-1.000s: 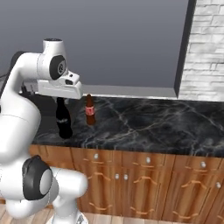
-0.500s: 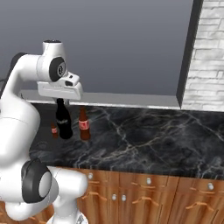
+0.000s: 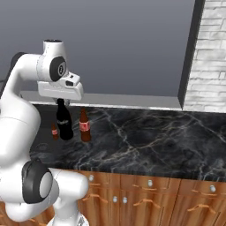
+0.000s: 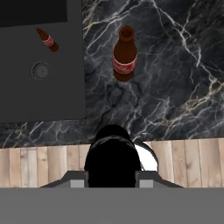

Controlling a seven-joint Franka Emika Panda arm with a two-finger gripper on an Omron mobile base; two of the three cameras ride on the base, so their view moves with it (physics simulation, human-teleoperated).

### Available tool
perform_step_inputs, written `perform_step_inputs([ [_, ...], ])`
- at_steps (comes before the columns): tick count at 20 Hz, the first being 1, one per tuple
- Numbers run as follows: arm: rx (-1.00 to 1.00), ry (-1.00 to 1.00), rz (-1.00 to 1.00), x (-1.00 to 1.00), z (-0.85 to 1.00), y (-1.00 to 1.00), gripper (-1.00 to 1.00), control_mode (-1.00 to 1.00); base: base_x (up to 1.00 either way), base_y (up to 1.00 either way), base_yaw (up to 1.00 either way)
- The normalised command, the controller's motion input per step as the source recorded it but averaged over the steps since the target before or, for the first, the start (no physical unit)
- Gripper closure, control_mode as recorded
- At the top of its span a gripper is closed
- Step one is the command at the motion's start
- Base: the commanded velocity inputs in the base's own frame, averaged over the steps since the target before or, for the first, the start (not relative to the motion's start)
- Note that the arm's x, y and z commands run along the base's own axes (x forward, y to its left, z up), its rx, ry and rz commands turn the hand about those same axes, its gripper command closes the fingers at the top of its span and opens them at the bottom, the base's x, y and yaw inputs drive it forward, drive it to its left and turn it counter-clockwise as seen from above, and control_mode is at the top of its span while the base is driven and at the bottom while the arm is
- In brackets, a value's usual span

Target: Place the large bottle from the dining counter next to the other large bottle outside the sink, and place the small bottle from the dining counter next to the other small bottle inside the sink.

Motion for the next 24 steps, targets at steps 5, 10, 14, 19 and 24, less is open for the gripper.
perform_step_inputs([
  [5,0.0,0.0,0.0,0.0,0.0,0.0,1.0,-1.0,0.0,0.0,0.0],
  [10,0.0,0.0,0.0,0.01,-0.02,0.04,1.0,-1.0,0.0,0.0,0.0],
  [14,0.0,0.0,0.0,0.12,-0.19,0.0,1.0,-1.0,0.0,0.0,0.0],
  [19,0.0,-0.03,0.0,0.09,-0.39,0.0,1.0,-1.0,0.0,0.0,0.0],
  [24,0.0,0.0,0.0,0.0,-0.35,0.0,1.0,-1.0,0.0,0.0,0.0],
])
